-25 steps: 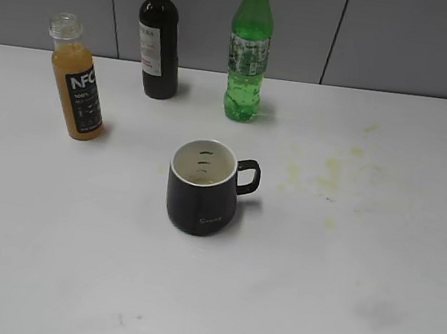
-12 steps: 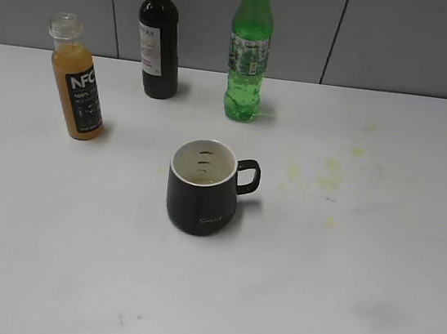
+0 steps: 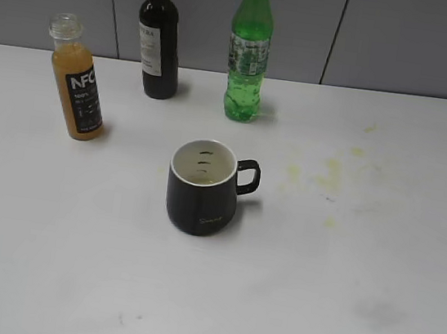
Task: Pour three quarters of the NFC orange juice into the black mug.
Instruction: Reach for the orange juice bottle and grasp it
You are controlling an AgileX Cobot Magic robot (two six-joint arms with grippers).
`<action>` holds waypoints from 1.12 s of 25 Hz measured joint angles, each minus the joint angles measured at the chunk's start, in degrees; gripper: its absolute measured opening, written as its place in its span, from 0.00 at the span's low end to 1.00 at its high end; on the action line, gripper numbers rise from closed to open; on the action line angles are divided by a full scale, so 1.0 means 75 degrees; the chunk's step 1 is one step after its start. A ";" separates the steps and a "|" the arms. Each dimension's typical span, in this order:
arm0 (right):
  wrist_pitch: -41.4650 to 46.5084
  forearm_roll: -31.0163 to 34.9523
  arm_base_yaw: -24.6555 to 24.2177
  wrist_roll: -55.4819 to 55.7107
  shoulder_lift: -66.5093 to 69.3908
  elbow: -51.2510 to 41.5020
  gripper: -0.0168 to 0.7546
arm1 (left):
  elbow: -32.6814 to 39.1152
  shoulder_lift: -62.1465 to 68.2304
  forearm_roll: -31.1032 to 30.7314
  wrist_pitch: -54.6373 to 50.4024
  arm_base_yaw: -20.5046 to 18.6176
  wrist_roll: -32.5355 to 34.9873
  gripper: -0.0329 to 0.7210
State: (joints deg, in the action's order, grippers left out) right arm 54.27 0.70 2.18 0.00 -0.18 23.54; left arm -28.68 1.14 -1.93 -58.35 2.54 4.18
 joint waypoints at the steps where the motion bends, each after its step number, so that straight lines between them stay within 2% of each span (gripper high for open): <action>1: 0.0000 0.0000 0.0000 0.0000 0.0000 0.0000 0.79 | -0.0022 0.0185 0.0000 0.0338 0.0000 0.0000 0.90; 7: 0.0000 0.0000 0.0000 0.0000 0.0000 0.0000 0.79 | -0.0037 0.1981 0.0257 0.2794 0.0062 0.0000 0.90; 22: 0.0000 0.0007 0.0000 0.0000 0.0000 0.0000 0.79 | 0.0434 0.8061 0.0257 1.0505 0.1014 0.0000 0.89; 28: 0.0000 0.0007 0.0000 0.0000 0.0000 0.0000 0.79 | 0.0482 1.0413 0.0257 1.2581 0.1117 0.0000 0.88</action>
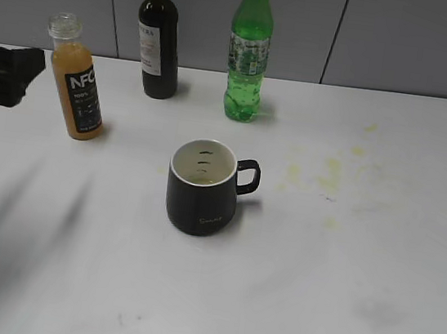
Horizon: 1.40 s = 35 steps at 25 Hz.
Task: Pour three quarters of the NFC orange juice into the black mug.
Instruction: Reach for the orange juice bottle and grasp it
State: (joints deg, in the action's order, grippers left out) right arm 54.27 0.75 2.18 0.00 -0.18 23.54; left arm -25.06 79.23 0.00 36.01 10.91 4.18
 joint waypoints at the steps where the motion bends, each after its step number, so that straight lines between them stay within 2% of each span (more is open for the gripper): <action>1: 0.0000 0.0000 0.0000 0.0000 0.0000 0.0000 0.79 | 0.0000 0.0384 0.0000 0.0391 0.0000 0.0000 0.88; 5: 0.0000 0.0000 0.0000 0.0000 0.0000 0.0000 0.79 | -0.0030 0.1731 0.0000 0.1926 0.0000 0.0023 0.88; 12: 0.0000 0.0000 0.0000 0.0000 0.0000 0.0000 0.79 | -0.0547 0.3338 0.0000 0.2709 0.0000 0.0030 0.88; 27: 0.0000 0.0000 0.0000 0.0000 0.0000 0.0000 0.79 | -0.2427 0.5345 0.0092 0.2953 -0.0136 0.0103 0.88; 35: 0.0000 0.0000 0.0000 0.0000 0.0000 0.0000 0.79 | -0.3259 0.6092 -0.0188 0.2936 -0.0185 0.0112 0.88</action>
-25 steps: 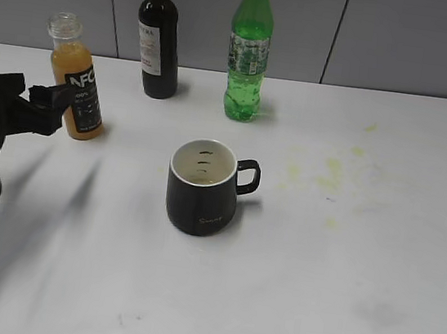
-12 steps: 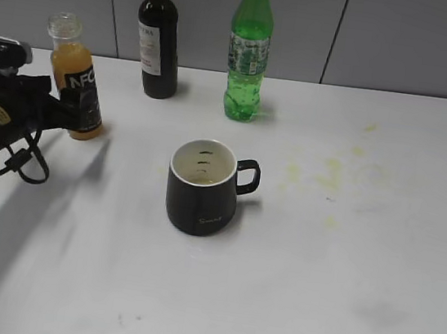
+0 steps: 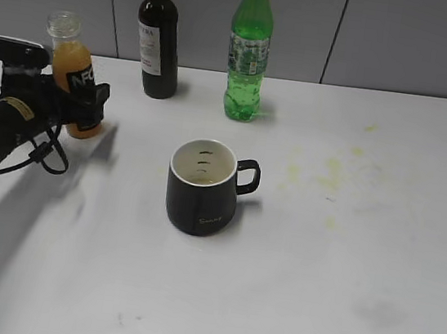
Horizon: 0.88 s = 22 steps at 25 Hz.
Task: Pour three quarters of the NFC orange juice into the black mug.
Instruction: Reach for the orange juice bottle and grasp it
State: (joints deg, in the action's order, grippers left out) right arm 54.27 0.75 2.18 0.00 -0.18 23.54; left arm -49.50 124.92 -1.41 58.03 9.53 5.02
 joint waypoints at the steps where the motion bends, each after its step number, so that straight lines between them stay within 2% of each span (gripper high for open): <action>1: 0.0000 0.0000 0.0000 0.0000 0.0000 0.0000 0.79 | -0.0100 0.0090 -0.0009 -0.0001 0.0000 0.0000 0.88; 8: 0.0000 0.0000 0.0000 0.0000 0.0000 0.0000 0.79 | -0.0593 0.0539 -0.0038 0.0009 0.0000 0.0000 0.85; 13: 0.0000 0.0000 0.0000 0.0000 0.0000 0.0000 0.79 | -0.0615 0.0599 -0.0117 0.0039 0.0000 0.0000 0.67; 22: 0.0000 0.0000 0.0000 0.0000 0.0000 0.0000 0.79 | -0.0630 0.0636 -0.0466 0.0139 -0.0024 0.0000 0.67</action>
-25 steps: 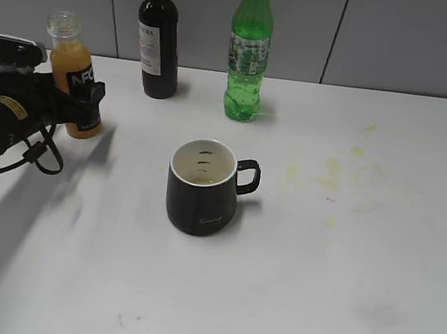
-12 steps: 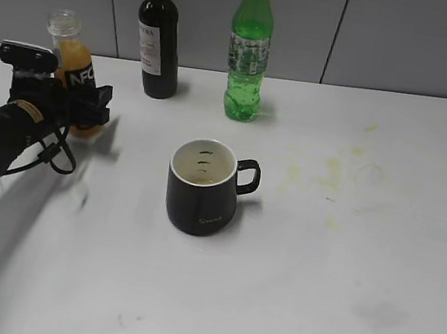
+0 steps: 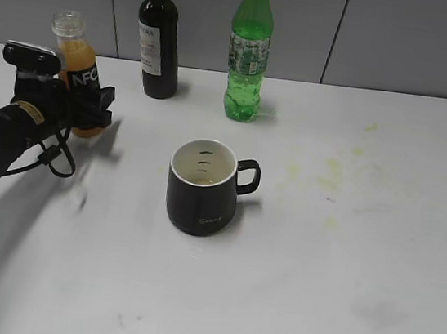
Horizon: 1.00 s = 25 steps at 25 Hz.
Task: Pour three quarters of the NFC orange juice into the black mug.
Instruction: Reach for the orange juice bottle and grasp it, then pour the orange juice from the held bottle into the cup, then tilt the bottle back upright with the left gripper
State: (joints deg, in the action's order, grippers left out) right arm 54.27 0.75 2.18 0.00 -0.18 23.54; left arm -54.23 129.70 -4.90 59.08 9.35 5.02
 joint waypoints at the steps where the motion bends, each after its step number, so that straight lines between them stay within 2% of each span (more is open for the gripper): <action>1: 0.0000 0.0000 0.0000 0.0000 0.0000 0.0000 0.79 | 0.0000 0.0000 -0.0021 0.0014 0.0000 0.0000 0.67; 7: 0.0000 0.0000 0.0000 0.0000 0.0000 0.0000 0.79 | 0.0045 -0.0063 -0.0176 0.0017 0.0000 0.0000 0.67; 13: 0.0000 0.0000 0.0000 0.0000 0.0000 0.0000 0.79 | 0.0135 -0.0708 -0.1082 -0.0071 0.0047 0.0000 0.67; 22: -0.0007 0.0000 0.0000 0.0000 0.0000 0.0000 0.79 | 0.0141 -0.1007 -0.1375 -0.0673 0.0990 0.0000 0.67; 25: -0.0007 0.0000 0.0000 0.0000 0.0000 0.0000 0.79 | 0.0141 -0.1007 -0.1538 -0.0679 0.1107 0.0007 0.67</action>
State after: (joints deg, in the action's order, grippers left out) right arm 54.22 0.75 2.18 0.00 -0.18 23.54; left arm -53.17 122.14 -16.44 53.98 17.65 5.07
